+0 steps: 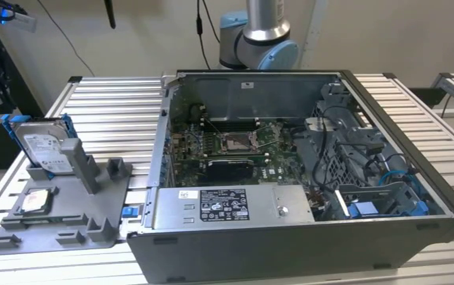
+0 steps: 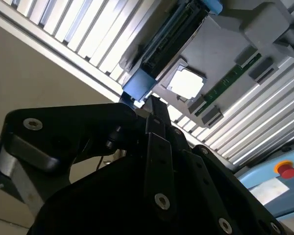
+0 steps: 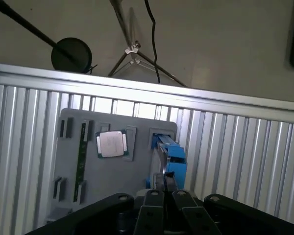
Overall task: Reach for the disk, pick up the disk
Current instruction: 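Pick up the disk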
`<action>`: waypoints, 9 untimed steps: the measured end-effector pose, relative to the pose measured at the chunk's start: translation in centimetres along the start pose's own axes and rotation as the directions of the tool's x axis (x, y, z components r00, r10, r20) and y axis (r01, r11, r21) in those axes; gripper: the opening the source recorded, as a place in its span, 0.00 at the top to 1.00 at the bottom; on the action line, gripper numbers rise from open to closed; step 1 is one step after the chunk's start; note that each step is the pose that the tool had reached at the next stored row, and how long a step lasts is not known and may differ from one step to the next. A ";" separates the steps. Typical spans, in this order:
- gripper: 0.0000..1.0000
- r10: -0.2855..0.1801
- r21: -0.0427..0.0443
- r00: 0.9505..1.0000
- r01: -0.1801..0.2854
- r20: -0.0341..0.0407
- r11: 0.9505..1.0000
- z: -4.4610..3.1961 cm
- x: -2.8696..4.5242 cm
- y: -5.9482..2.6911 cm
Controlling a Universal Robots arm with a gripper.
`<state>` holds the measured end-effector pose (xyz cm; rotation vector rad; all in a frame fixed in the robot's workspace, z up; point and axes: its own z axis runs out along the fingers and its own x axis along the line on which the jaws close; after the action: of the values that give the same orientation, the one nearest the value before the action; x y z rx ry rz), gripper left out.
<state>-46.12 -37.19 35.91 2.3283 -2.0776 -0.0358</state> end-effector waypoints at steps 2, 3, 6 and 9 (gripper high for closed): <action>1.00 0.004 0.000 1.000 -0.004 0.000 1.000 0.06 0.00 -0.02; 1.00 0.009 0.000 1.000 -0.009 0.000 1.000 0.09 0.00 -0.04; 1.00 0.031 0.000 1.000 -0.031 0.001 1.000 0.28 0.01 -0.14; 1.00 0.051 0.000 0.999 -0.051 0.002 0.999 0.50 -0.02 -0.24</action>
<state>-45.91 -37.15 35.40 2.2754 -2.1372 -0.0375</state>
